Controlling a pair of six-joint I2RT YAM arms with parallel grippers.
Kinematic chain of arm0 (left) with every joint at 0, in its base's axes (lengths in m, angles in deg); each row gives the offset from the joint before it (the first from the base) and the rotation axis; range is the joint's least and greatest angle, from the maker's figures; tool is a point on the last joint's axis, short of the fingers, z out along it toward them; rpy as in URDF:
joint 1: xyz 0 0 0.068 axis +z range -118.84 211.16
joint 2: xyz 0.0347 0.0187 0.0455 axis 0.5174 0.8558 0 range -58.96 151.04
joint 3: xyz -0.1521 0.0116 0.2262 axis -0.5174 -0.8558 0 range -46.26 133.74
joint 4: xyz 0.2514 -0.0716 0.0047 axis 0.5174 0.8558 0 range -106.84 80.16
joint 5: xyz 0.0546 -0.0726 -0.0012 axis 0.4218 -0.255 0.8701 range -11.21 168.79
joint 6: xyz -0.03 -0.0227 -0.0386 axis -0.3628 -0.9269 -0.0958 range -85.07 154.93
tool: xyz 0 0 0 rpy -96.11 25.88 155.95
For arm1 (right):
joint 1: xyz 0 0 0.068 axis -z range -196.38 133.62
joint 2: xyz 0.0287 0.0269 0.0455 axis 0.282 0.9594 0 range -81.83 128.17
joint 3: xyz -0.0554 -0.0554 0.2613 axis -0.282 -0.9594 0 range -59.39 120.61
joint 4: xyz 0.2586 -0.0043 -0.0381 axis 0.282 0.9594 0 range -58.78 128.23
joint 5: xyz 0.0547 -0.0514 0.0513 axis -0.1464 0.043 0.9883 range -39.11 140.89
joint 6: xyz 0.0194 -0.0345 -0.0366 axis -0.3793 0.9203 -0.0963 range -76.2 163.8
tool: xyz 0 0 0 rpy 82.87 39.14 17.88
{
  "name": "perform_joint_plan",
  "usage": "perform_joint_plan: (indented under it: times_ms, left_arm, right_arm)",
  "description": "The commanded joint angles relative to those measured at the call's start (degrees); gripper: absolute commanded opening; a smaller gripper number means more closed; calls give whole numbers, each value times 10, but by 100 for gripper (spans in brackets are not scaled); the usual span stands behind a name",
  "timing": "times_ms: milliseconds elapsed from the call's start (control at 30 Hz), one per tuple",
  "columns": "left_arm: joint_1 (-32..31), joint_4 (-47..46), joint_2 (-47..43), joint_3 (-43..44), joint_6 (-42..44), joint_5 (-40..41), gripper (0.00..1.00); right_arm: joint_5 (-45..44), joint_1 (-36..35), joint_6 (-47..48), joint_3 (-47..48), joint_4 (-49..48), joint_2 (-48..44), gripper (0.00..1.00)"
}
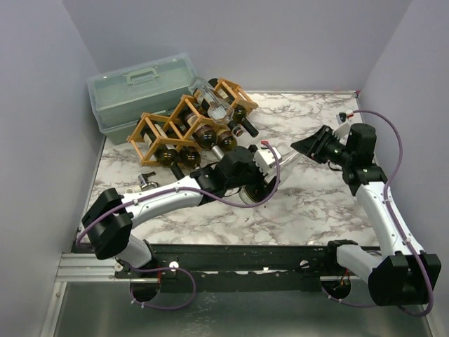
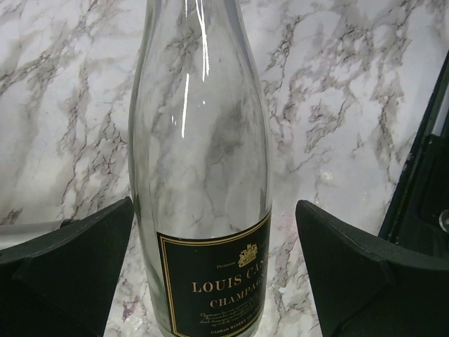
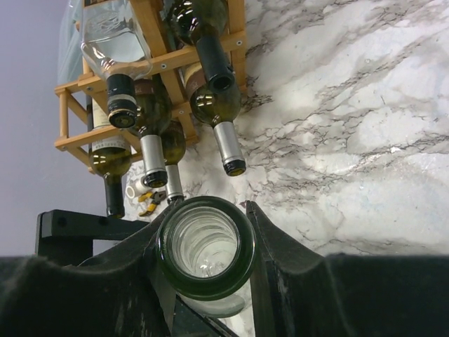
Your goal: Put the wine bottle on the wine rack
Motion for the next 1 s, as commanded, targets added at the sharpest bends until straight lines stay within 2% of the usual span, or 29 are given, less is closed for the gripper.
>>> perform_joint_plan:
  times_ms: [0,400,467,500,567,633,667,967]
  left_arm:
    - [-28,36,9,10,56,66,99]
    - [-39,38,-5,7,86,153,96]
    - [-39,39,-15,6,102,158,84]
    - [-40,39,-20,4,113,160,73]
    - [-40,39,-33,0,131,172,44]
    - [-41,39,-46,-6,153,187,8]
    - [-42,38,-53,-8,164,197,0]
    - [-56,9,-110,-51,283,227,0]
  right_arm:
    - [75,-2,-83,51,-48,-41,1]
    - [100,-2,-109,65,-43,-70,1]
    - [103,-2,-112,64,-43,-74,1]
    - [106,-2,-109,64,-38,-75,1]
    - [114,-2,-89,64,-24,-76,2]
    - [114,-3,-54,68,10,-76,19]
    - [112,-3,-28,74,32,-75,29]
    - [110,-2,185,143,253,-40,90]
